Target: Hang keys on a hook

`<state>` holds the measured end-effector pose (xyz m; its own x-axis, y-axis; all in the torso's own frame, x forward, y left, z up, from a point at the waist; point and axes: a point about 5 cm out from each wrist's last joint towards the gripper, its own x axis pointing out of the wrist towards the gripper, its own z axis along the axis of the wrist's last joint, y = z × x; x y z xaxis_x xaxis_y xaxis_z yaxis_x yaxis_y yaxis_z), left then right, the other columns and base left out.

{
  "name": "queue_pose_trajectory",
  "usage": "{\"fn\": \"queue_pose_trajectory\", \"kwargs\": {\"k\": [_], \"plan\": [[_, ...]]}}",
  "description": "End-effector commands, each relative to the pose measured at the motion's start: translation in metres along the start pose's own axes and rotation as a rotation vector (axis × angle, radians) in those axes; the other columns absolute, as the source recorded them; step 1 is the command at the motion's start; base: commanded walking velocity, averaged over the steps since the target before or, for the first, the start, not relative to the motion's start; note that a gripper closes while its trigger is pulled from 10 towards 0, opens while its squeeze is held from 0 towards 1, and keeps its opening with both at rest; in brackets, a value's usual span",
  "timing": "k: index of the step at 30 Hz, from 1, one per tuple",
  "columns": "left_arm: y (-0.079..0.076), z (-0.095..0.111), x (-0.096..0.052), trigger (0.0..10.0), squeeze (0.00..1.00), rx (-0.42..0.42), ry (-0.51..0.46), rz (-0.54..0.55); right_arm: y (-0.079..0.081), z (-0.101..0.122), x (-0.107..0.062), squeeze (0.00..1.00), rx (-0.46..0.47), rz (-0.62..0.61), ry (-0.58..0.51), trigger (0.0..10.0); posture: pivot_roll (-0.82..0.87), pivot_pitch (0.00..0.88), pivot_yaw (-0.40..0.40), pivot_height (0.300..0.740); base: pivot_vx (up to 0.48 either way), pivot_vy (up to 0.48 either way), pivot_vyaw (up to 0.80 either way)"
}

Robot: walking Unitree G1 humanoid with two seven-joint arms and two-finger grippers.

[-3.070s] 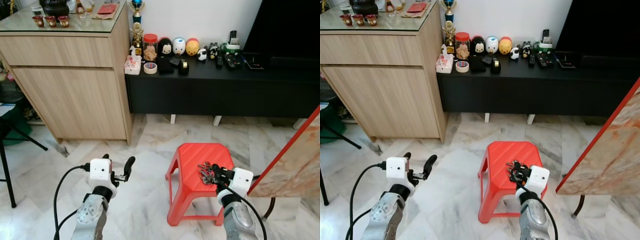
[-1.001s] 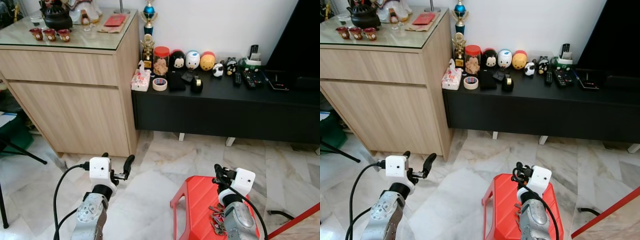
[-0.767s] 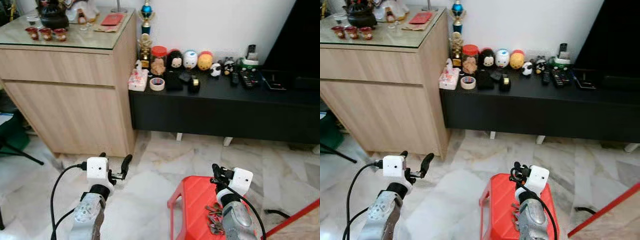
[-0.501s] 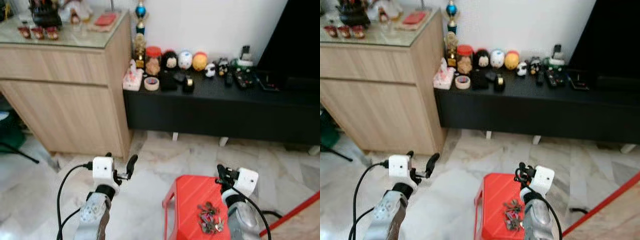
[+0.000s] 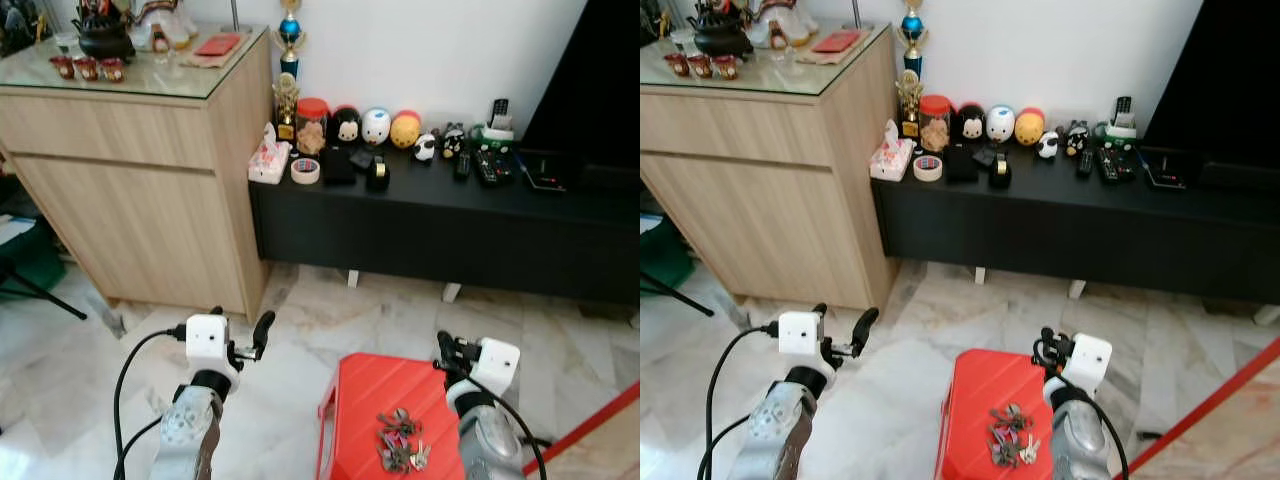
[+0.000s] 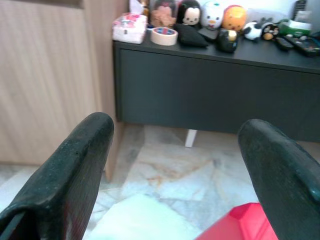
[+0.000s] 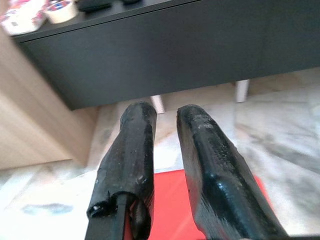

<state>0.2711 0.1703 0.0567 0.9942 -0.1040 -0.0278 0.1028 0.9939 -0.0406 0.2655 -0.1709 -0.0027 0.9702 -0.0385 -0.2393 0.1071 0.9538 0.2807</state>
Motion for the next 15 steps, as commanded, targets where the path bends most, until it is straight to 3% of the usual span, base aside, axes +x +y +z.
{"fn": "queue_pose_trajectory", "kwargs": {"k": [1, 6, 15], "plan": [[0.002, 0.0, 0.001, 10.0, 0.0, 0.007, -0.002, 0.006, 0.002, 0.0, 0.0, 0.0, -0.011, 0.013, 0.003, 10.0, 0.0, 0.018, -0.066, 0.74, 0.0, 0.0, 0.0], [-0.001, 0.0, 0.001, 10.0, 0.0, -0.005, -0.005, 0.004, 0.008, 0.006, -0.001, 0.0, -0.148, 0.085, -0.03, 10.0, -0.01, 0.015, -0.069, 0.74, 0.0, 0.0, 0.0], [-0.002, -0.002, -0.001, 10.0, 0.0, -0.011, 0.0, 0.0, 0.014, 0.021, -0.003, 0.0, -0.215, 0.138, -0.114, 10.0, -0.02, 0.014, -0.069, 0.74, 0.0, 0.0, 0.0]]}}
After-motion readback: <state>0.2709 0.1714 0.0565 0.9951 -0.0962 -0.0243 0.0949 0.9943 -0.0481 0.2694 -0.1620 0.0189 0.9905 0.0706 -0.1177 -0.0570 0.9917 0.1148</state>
